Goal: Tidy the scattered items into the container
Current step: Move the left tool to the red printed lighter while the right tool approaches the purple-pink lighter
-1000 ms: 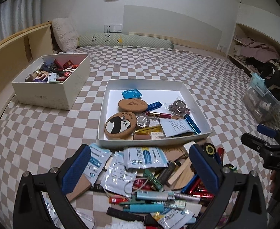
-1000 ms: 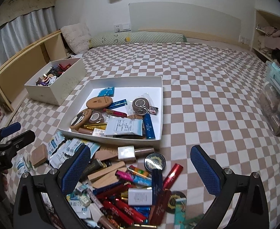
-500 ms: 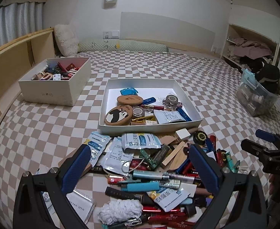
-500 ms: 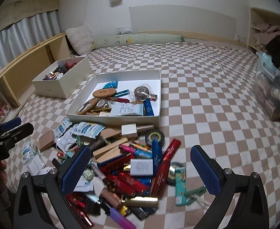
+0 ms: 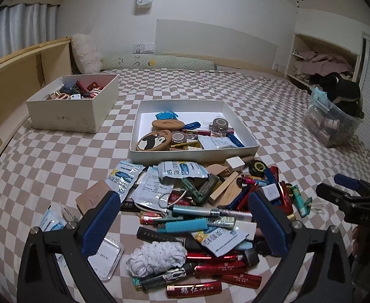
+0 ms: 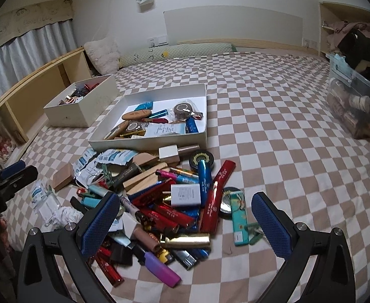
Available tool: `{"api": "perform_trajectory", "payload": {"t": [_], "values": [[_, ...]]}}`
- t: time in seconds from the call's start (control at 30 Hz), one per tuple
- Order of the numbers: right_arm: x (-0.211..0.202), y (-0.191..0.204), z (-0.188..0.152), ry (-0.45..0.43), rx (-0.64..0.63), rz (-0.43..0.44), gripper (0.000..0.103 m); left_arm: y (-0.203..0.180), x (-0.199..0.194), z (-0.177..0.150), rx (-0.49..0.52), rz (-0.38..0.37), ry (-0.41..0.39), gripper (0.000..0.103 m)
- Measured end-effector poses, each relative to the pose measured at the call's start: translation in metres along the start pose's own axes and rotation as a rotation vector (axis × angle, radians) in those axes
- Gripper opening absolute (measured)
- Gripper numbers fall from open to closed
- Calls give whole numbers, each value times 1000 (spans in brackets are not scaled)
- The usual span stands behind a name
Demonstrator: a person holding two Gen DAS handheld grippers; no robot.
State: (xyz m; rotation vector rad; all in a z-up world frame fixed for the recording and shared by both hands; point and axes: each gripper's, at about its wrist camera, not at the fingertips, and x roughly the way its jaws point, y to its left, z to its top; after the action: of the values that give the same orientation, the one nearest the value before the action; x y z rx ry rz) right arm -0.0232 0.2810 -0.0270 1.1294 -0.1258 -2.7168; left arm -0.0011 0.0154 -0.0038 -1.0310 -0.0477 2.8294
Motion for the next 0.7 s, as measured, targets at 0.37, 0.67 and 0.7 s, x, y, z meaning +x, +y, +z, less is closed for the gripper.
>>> {"api": "perform_trajectory", "payload": {"t": [0.37, 0.67, 0.7], "values": [[-3, -7, -34, -62, 22, -33, 103, 3, -4, -35, 22, 43, 4, 99], [4, -8, -67, -64, 45, -16, 103, 10, 5, -75, -10, 73, 56, 91], [5, -9, -69, -59, 52, -13, 103, 11, 7, -82, -17, 67, 69, 91]]}}
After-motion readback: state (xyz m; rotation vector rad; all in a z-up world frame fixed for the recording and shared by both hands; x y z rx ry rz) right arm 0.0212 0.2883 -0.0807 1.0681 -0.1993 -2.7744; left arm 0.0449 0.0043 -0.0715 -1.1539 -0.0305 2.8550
